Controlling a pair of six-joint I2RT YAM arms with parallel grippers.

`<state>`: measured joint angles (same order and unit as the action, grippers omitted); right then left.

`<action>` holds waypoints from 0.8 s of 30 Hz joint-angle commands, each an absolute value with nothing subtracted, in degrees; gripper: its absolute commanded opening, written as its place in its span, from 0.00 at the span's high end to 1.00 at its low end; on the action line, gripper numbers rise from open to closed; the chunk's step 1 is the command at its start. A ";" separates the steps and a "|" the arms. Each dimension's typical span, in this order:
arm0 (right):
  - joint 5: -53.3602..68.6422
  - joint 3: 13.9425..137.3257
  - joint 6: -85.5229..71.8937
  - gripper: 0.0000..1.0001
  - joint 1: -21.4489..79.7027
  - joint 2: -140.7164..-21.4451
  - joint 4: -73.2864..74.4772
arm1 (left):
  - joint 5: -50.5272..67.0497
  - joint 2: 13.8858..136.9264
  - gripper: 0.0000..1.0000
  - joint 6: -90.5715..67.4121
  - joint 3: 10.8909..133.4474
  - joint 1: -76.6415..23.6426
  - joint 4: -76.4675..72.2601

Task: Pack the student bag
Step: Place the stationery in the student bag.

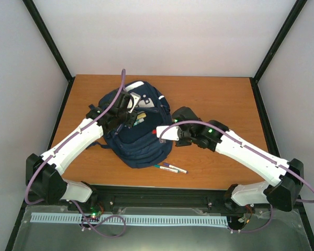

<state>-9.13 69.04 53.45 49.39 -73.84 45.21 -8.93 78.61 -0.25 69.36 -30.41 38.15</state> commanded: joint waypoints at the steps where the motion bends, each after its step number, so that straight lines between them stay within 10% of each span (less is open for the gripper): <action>1: -18.52 71.37 63.50 0.97 52.72 -76.03 39.03 | -10.23 78.57 0.89 -0.97 72.42 -29.62 36.13; 24: -24.00 81.52 75.96 0.97 59.24 -98.36 28.25 | -10.30 77.88 0.89 -1.65 73.03 -29.62 37.10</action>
<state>-22.55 78.74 73.60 58.61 -95.55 31.35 -9.54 78.61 -0.27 69.73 -30.39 38.85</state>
